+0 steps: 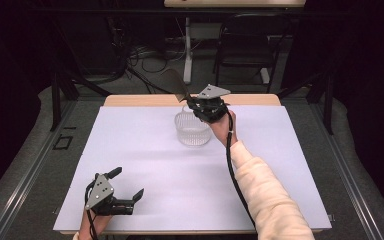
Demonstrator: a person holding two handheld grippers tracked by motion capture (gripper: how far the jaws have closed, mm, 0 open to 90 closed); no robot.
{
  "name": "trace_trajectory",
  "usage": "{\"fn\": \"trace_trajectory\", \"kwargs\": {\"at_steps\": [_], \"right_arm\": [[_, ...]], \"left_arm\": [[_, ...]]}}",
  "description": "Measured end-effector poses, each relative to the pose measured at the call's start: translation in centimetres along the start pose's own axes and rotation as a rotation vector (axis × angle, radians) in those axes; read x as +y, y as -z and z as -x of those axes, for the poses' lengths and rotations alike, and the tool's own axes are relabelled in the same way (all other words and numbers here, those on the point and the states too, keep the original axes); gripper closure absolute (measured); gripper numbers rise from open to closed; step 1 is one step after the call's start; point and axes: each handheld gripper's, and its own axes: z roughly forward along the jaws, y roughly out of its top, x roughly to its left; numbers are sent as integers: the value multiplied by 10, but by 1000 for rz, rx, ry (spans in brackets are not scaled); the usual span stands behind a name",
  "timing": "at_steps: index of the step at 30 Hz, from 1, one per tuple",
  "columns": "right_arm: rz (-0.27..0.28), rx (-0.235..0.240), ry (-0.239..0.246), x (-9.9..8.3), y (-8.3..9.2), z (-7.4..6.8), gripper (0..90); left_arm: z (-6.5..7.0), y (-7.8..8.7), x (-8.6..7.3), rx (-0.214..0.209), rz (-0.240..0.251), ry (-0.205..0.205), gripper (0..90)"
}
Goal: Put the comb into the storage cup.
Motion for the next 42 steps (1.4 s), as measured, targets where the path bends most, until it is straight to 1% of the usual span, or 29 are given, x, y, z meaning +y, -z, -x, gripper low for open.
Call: {"fn": "trace_trajectory", "kwargs": {"at_steps": [23, 42], "right_arm": [[-20, 16, 5, -4, -7, -2, 724], [-39, 26, 0, -11, -13, -4, 724]], "left_arm": [[0, 0, 0, -1, 0, 1, 0], [0, 1, 0, -3, -1, -2, 0]]}}
